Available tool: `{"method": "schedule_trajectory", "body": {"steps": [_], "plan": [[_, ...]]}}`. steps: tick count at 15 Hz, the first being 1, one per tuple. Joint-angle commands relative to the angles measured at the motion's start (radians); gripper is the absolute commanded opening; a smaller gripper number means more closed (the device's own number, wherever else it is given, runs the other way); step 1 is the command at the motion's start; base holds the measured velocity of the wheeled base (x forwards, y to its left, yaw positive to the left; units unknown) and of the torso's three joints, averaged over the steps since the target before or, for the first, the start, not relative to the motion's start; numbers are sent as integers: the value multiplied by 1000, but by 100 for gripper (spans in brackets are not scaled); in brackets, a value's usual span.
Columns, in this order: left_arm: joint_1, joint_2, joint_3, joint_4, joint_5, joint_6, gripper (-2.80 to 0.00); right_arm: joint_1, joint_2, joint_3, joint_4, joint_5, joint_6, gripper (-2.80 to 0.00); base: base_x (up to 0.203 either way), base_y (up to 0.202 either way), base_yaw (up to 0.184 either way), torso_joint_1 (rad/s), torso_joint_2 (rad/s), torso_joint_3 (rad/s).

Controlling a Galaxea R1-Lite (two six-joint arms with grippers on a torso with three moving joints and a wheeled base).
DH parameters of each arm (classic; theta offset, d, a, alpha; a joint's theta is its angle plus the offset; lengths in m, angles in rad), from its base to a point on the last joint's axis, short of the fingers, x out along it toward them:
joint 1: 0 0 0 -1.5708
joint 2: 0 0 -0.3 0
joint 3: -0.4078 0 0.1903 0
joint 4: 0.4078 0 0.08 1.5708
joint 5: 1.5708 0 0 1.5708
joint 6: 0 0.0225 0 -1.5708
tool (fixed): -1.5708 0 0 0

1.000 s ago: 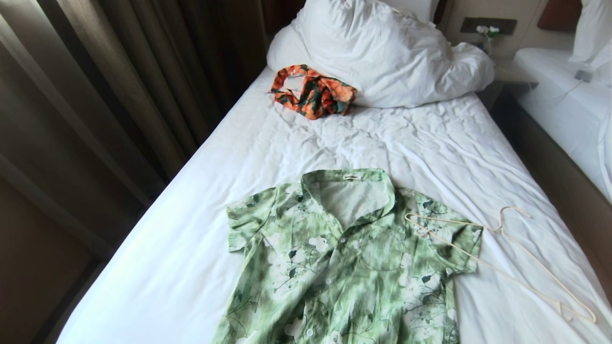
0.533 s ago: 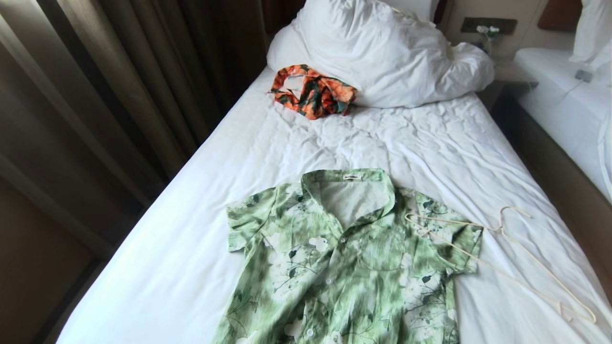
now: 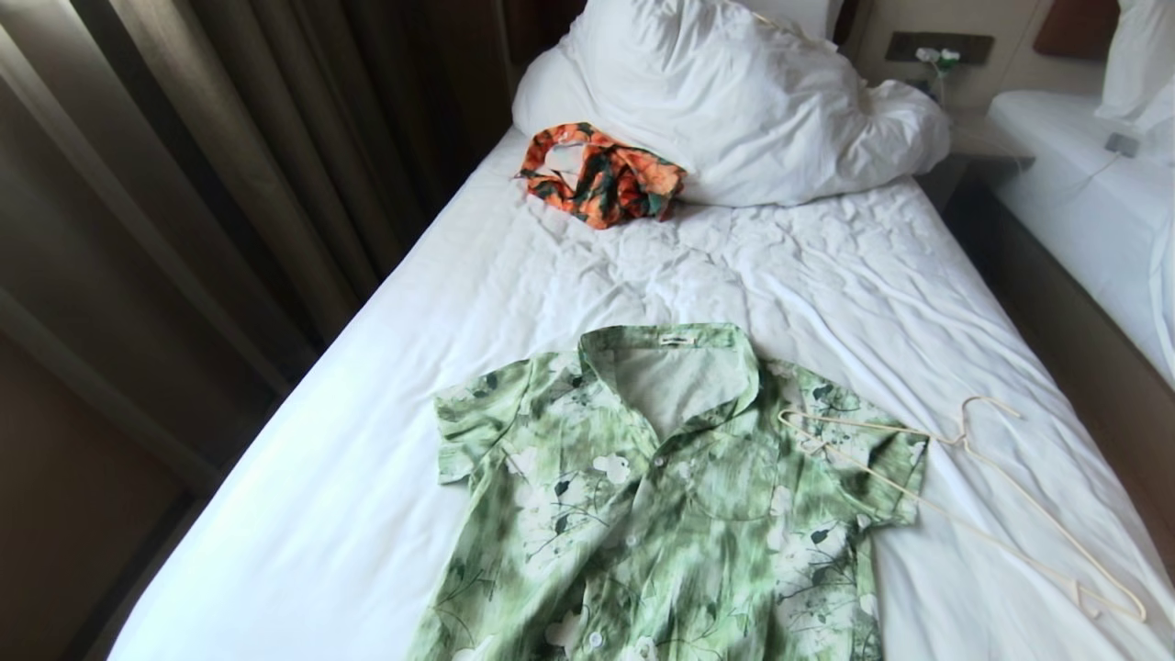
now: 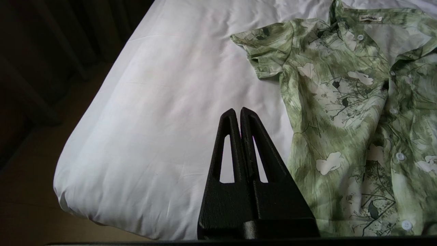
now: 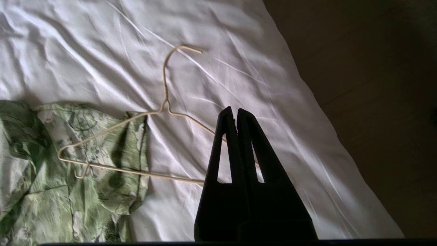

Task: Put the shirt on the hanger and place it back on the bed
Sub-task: Lift the shirt and hanger

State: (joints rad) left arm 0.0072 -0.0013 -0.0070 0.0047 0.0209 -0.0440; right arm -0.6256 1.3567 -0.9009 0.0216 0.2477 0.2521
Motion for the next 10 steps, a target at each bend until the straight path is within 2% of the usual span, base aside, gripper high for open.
{"method": "schedule_trajectory", "body": {"steps": [1, 4, 7, 10], "plan": [[0, 1, -1, 0, 1, 0, -280, -102, 199, -3, 11, 110, -53, -280, 0, 0, 0, 0, 0, 0], [0, 1, 0, 0, 1, 0, -280, -189, 402, -19, 28, 197, -191, -280, 0, 0, 0, 0, 0, 0], [0, 1, -1, 0, 1, 0, -280, -239, 550, -34, 53, 283, -332, -280, 0, 0, 0, 0, 0, 0], [0, 1, 1, 0, 1, 0, -280, -252, 582, -65, 187, 405, -449, -280, 0, 0, 0, 0, 0, 0]]}}
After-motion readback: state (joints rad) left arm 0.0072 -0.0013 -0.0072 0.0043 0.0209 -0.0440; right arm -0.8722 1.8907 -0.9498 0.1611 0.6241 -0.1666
